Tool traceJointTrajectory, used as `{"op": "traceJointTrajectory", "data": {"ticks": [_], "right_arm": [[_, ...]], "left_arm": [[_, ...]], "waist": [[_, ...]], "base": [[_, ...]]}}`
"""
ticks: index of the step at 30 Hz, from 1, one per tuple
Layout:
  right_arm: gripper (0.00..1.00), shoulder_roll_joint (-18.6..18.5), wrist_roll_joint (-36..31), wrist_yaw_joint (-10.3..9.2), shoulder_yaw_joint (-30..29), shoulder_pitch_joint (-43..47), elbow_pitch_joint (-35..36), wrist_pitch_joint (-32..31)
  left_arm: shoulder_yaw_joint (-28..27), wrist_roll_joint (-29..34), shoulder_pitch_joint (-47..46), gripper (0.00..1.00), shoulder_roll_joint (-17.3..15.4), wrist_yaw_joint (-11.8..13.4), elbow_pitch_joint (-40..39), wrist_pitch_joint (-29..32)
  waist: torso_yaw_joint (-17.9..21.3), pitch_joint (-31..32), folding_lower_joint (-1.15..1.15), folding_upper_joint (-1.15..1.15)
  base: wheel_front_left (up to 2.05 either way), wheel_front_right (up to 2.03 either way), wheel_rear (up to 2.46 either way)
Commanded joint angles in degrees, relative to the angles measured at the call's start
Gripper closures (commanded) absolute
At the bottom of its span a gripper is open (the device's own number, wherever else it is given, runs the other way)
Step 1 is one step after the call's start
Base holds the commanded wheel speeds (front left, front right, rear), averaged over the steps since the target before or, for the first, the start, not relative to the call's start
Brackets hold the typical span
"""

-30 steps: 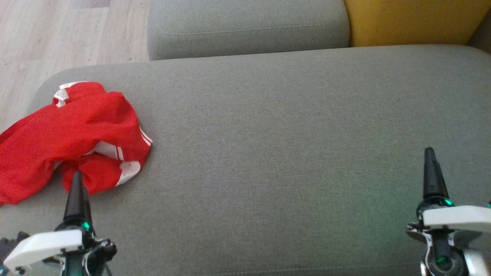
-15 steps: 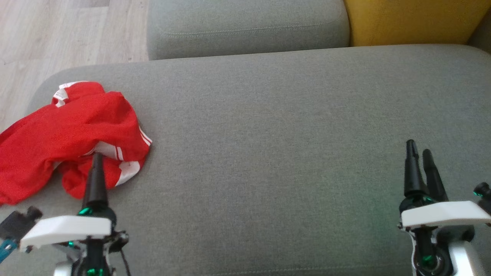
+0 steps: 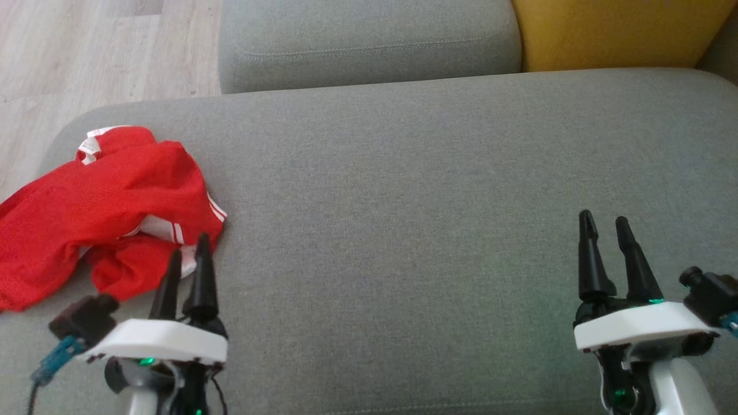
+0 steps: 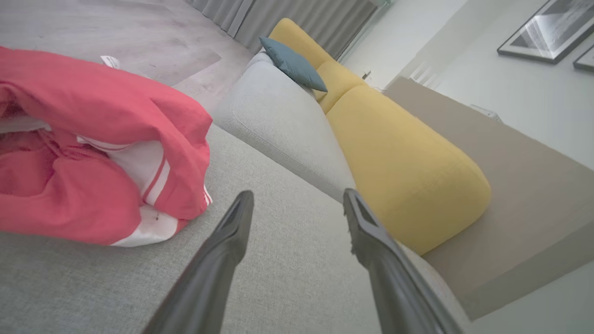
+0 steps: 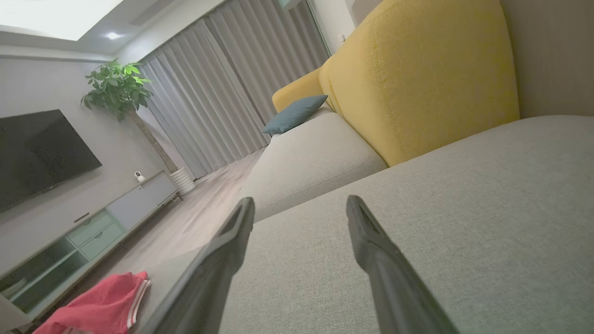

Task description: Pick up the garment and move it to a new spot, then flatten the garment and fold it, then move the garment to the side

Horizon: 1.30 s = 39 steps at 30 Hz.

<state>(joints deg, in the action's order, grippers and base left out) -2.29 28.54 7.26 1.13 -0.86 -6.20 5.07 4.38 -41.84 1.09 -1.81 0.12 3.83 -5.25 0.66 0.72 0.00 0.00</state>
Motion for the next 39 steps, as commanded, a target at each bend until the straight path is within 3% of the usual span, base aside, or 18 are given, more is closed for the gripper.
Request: {"op": "traceJointTrajectory", "data": {"ticks": [1, 17, 39], "right_arm": [[0.0, -0.4, -2.5, 0.15, 1.0, -2.8, 2.4, 0.8], [0.0, -0.4, -16.3, 0.17, 1.9, -2.3, 2.9, 3.5], [0.0, -0.5, -31.4, 0.21, 4.0, -1.7, 3.2, 7.1]], "left_arm": [[-0.2, 2.6, -1.6, 0.0, -1.0, 0.4, -2.4, -0.7], [8.0, 17.4, -2.1, 0.0, -5.3, 6.9, -2.1, -3.4], [19.3, 31.8, -4.2, 0.0, -10.9, 15.8, -1.0, -6.9]], "waist": [[0.0, 0.0, 0.0, 0.0], [0.3, 0.2, 0.0, 0.0], [0.6, 0.6, 0.0, 0.0]], "base": [[0.0, 0.0, 0.0], [0.0, 0.0, 0.0], [0.0, 0.0, 0.0]]}}
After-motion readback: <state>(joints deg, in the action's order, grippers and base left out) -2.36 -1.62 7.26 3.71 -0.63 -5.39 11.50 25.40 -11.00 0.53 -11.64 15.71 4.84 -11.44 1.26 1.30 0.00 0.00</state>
